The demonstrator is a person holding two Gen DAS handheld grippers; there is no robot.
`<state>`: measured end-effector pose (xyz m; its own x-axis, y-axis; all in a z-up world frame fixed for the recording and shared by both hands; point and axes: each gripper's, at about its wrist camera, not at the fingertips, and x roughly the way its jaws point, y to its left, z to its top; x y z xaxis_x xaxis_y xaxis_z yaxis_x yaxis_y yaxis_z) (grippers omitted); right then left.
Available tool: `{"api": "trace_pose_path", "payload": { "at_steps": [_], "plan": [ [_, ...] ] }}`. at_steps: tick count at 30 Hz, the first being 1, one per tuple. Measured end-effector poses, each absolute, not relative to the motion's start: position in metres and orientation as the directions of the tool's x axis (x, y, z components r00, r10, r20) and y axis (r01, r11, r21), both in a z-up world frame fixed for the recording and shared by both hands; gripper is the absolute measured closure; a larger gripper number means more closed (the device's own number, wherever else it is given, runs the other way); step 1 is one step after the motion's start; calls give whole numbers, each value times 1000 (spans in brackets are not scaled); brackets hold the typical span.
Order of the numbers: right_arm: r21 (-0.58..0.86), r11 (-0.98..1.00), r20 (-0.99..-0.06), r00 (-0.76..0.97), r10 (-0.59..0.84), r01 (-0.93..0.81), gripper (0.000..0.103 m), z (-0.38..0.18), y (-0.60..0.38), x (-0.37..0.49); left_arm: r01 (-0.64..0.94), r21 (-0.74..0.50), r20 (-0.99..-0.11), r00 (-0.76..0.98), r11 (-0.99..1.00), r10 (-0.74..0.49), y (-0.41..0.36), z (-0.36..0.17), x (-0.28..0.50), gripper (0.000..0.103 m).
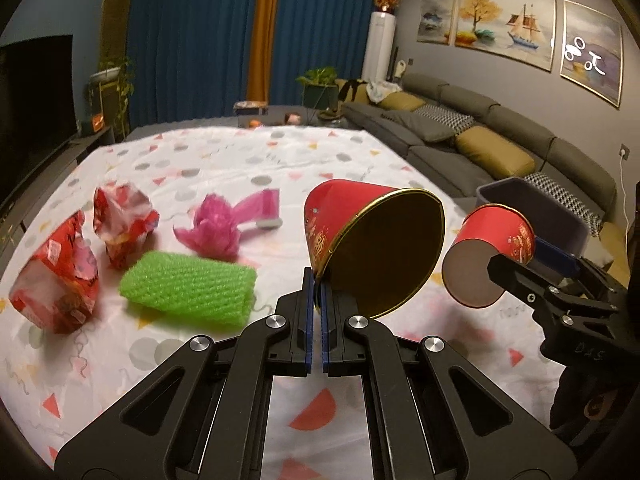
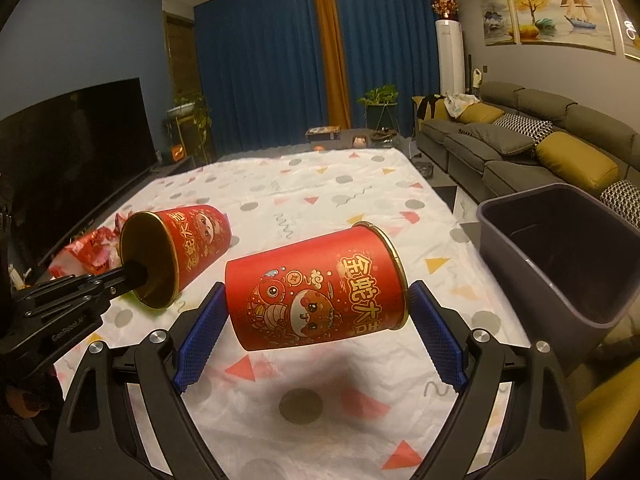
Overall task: Collect trash
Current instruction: 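Grasp a red can rim with the left tool while the right tool grasps the other red can, then carry both red cans with both tools over the grey bin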
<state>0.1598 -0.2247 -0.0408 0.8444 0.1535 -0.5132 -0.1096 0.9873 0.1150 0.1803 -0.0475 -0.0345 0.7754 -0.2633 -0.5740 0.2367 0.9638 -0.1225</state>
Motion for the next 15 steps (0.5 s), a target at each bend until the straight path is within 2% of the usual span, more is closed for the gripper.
{"api": "trace_pose_path", "payload": {
  "at_steps": [15],
  "plan": [
    [127, 992, -436, 897, 76, -22, 17, -12, -266, 135, 323, -137, -519, 782, 936, -346, -90, -5, 177, 101]
  ]
}}
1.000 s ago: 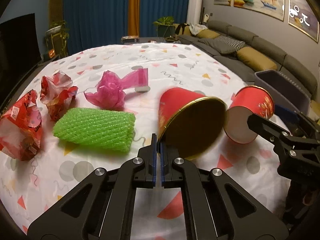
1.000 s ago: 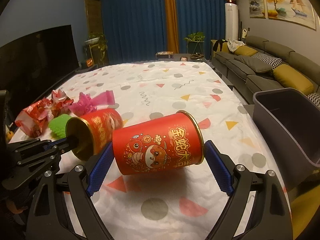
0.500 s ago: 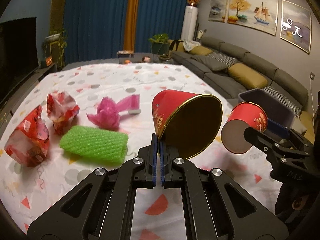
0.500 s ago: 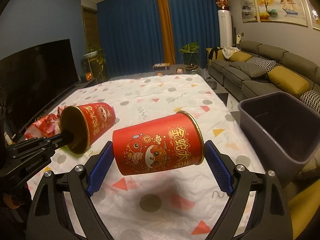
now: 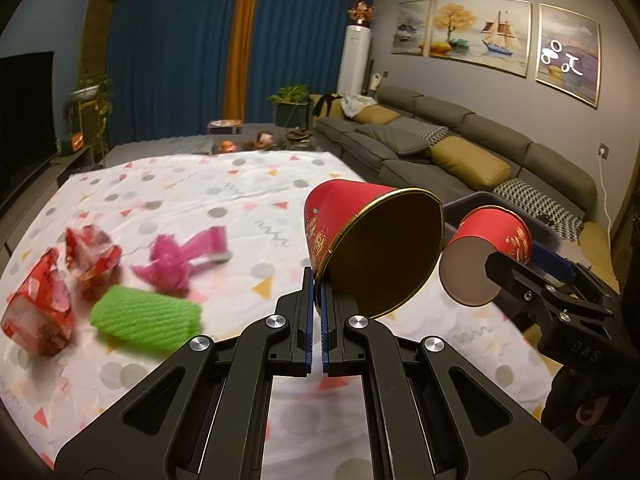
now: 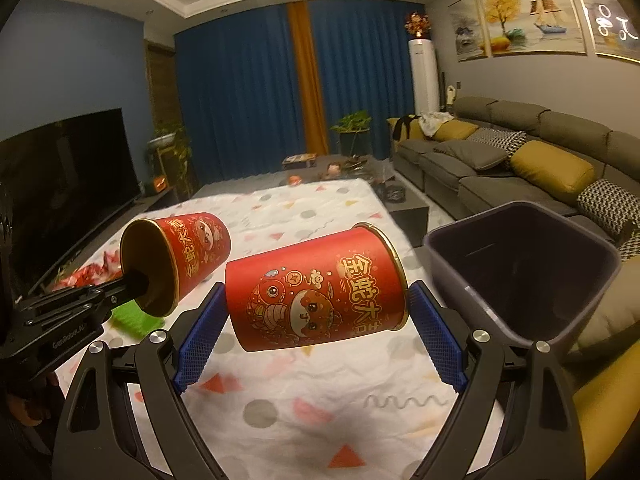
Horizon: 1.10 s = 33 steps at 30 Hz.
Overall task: Collect trash
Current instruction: 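Carry both red cans with both tools over the grey bin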
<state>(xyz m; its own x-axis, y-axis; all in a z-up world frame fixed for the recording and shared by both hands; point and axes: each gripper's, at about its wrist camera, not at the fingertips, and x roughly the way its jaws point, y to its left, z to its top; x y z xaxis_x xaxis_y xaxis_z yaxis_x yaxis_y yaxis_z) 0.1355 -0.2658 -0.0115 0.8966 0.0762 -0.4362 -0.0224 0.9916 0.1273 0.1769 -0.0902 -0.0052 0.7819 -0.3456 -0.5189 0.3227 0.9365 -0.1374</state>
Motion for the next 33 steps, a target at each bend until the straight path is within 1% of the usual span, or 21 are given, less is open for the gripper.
{"api": "trace_pose_path", "payload": {
  "at_steps": [9, 15, 23, 30, 33],
  "plan": [
    [128, 989, -396, 918, -23, 80, 17, 2, -311, 132, 440, -126, -476, 760, 889, -443, -149, 16, 185, 101],
    [131, 978, -387, 916, -101, 163, 17, 2, -346, 131, 514, -120, -457, 731, 849, -507, -200, 24, 197, 101],
    [134, 958, -407, 896, -178, 252, 17, -13, -391, 136, 582, -139, -470, 673, 801, -571, -263, 16, 222, 101],
    [124, 949, -436, 875, -209, 289, 17, -29, -415, 142, 624, -149, -494, 625, 767, -605, -307, -1, 240, 101],
    [113, 950, -448, 868, -214, 292, 17, -33, -420, 145, 634, -175, -512, 595, 753, -620, -322, -12, 250, 101]
  ]
}}
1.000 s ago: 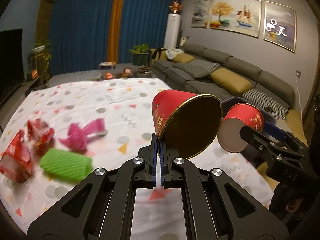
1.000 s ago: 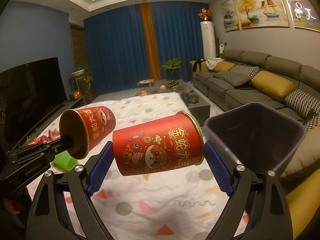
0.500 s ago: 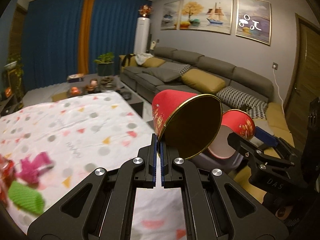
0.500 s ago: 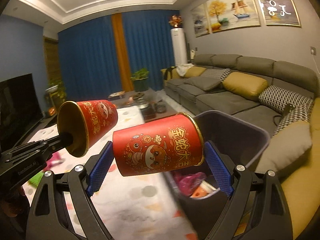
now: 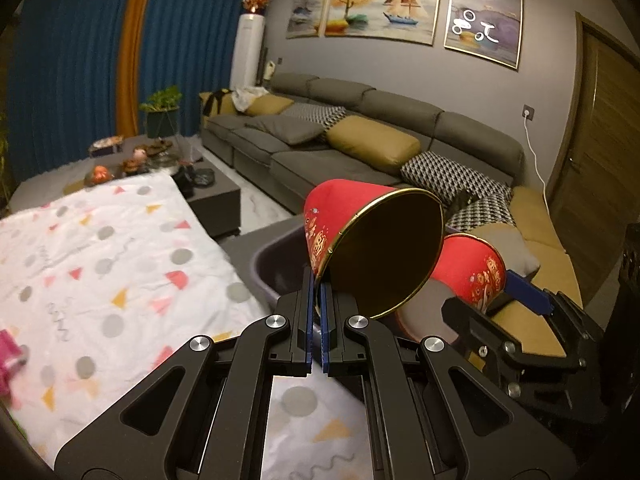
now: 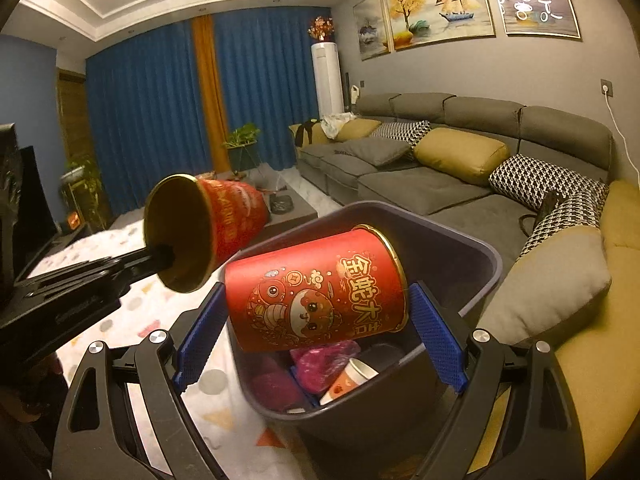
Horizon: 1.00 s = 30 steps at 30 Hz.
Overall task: Collect trash
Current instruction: 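Carry both red cans with both tools over the grey bin, then open both tools to drop the red cans into the bin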
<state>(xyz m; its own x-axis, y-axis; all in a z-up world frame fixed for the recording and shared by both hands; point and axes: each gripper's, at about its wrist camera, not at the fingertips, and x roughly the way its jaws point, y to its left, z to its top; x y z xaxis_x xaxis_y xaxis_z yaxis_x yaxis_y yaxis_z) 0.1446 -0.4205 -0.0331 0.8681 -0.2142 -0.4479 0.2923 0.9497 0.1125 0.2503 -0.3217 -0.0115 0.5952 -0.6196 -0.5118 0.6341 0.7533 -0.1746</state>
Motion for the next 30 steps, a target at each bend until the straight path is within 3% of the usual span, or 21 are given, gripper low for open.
{"api": "trace_pose_path", "payload": {
  "at_steps": [26, 29, 30],
  "plan": [
    [81, 951, -498, 838, -222, 300, 17, -46, -425, 152, 646, -271, -554, 502, 713, -664, -346, -39, 277, 99],
    [83, 946, -501, 834, -231, 312, 16, -45, -424, 150, 616, -255, -549, 542, 746, -636, -338, -40, 280, 69],
    [86, 946, -502, 834, -230, 313, 16, -45, -424, 150, 603, -259, -544, 555, 755, -630, -333, -40, 281, 51]
  ]
}}
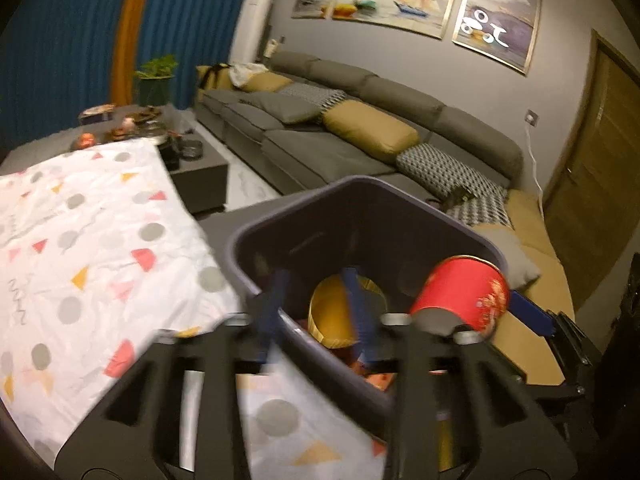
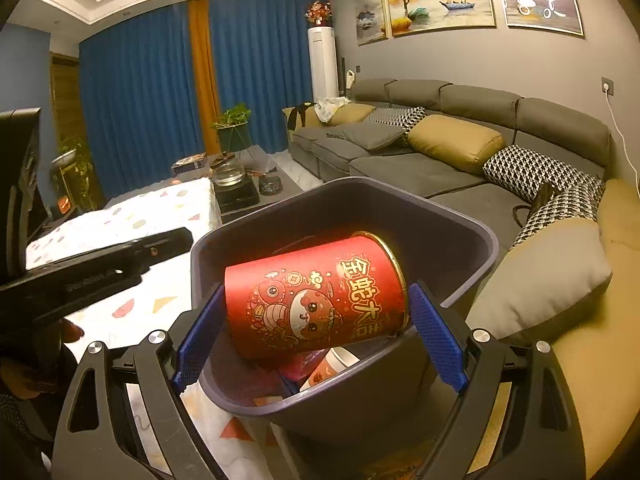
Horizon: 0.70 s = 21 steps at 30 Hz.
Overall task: Collect trash
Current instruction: 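Open both tools to drop the red cans into the bin, then move both tools back toward the remaining bags and green net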
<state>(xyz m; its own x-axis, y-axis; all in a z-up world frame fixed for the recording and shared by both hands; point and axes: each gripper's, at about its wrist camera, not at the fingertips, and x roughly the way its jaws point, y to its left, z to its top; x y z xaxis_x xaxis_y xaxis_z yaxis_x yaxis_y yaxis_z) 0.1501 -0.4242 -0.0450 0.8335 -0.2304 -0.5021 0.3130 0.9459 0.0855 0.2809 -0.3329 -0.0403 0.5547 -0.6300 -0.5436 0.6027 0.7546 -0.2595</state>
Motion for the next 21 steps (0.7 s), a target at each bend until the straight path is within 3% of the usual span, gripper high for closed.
{"api": "trace_pose_path", "payload": {
  "at_steps": [1, 4, 6, 21],
  "plan": [
    [89, 944, -504, 832, -231, 316, 16, -45, -425, 150, 582, -264, -534, 576, 769, -619, -326, -39, 280, 40],
    [95, 941, -507, 830, -234, 323, 15, -45, -426, 149, 539, -255, -498, 638, 803, -587, -308, -32, 274, 20],
    [100, 940, -503, 831, -236, 327, 15, -43, -426, 148, 519, -250, -472, 672, 817, -571, -297, -27, 268, 15],
    [107, 952, -401, 888, -224, 288, 9, -11, -385, 115, 350, -190, -379, 836, 917, -397, -188, 7, 198, 6]
  ]
}}
